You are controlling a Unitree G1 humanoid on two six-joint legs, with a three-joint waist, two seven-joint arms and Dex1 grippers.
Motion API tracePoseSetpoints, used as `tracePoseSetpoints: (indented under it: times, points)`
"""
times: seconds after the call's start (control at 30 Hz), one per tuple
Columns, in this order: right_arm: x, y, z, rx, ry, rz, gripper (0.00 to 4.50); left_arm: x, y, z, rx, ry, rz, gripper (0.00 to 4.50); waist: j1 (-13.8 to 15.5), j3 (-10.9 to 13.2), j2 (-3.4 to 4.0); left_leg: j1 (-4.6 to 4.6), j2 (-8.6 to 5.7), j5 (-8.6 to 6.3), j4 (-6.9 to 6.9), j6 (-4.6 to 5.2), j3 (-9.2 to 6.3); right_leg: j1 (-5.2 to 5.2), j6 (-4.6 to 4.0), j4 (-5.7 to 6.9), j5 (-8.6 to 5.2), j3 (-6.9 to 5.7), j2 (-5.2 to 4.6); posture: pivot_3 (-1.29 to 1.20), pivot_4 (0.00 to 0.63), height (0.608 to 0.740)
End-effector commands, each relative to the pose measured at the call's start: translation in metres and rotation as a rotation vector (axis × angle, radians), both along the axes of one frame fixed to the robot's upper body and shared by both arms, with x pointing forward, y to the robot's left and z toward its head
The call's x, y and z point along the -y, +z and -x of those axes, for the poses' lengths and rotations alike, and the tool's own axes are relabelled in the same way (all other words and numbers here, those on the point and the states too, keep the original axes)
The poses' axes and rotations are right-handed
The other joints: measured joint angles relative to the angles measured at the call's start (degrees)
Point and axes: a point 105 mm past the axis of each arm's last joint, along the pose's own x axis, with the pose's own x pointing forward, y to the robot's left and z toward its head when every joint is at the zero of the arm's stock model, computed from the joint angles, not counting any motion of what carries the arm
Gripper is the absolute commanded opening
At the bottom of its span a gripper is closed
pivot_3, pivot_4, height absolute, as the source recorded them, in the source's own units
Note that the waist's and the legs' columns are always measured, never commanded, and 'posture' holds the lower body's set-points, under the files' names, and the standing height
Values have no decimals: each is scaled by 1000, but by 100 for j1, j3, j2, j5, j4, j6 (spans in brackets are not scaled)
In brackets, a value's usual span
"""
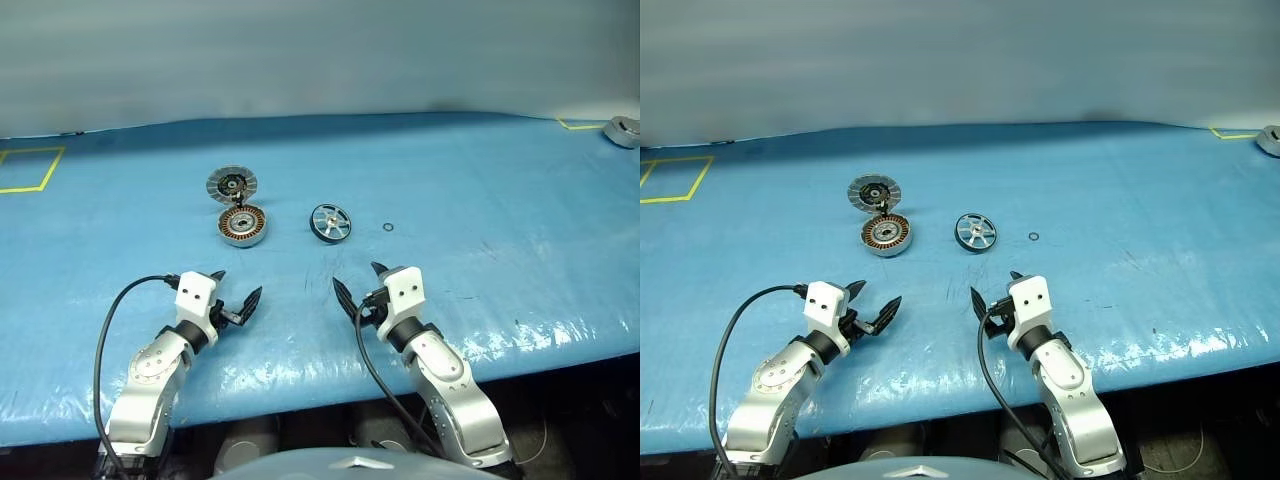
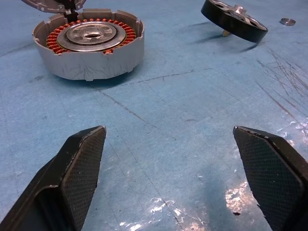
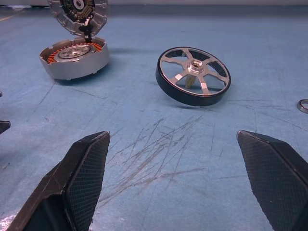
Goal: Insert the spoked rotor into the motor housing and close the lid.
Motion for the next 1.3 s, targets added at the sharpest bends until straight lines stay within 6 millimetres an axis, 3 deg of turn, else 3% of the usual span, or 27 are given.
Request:
tracePoseSetpoints:
  times: [0.03, 1.3]
  points:
    - [-3, 10, 0, 44, 10, -11, 4444, 2, 11, -2, 48, -13, -7, 4500, 0, 0, 0, 0, 0, 0, 0, 0, 0, 0, 0, 0, 0, 0, 0, 0, 150, 740]
    - [-6, 10, -1, 69, 13, 14, 4444, -2, 16, -6, 64, -18, -14, 4500, 0, 0, 0, 0, 0, 0, 0, 0, 0, 0, 0, 0, 0, 0, 0, 0, 150, 740]
